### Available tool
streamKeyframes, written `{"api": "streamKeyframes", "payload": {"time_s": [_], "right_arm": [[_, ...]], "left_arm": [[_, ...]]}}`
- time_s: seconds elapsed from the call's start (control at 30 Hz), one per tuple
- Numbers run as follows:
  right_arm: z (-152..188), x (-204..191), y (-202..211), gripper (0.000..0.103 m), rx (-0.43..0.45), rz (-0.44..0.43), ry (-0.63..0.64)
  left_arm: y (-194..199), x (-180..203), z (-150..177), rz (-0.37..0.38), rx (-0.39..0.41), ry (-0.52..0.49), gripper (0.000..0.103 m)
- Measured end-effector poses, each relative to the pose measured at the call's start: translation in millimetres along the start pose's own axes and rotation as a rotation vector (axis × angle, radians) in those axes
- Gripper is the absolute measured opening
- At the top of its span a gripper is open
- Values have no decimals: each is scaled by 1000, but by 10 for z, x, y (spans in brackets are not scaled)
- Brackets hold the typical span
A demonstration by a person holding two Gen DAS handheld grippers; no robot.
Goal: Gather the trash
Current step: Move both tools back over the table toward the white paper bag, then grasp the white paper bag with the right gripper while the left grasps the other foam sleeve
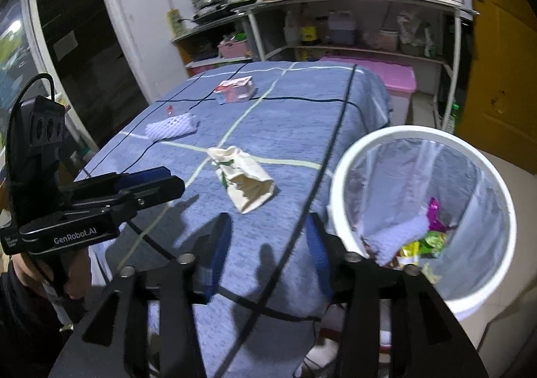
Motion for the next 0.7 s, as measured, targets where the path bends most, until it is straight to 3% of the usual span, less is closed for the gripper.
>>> {"api": "streamKeyframes", "payload": {"time_s": [0.7], "right_arm": [[-532, -264, -641, 55, -74, 15, 156]], "left_arm": [[214, -1107, -179, -180, 75, 139, 56]]}}
Point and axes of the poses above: each gripper's, at about its wrist camera, not at the fingertips, and y roughly against the way its jaws point, x to its right, z to its underside, the point moved 1 cm from there along -y, roughly the way its jaws point, and after that the axes turned 13 degrees about -x, right-handed, at the moved point
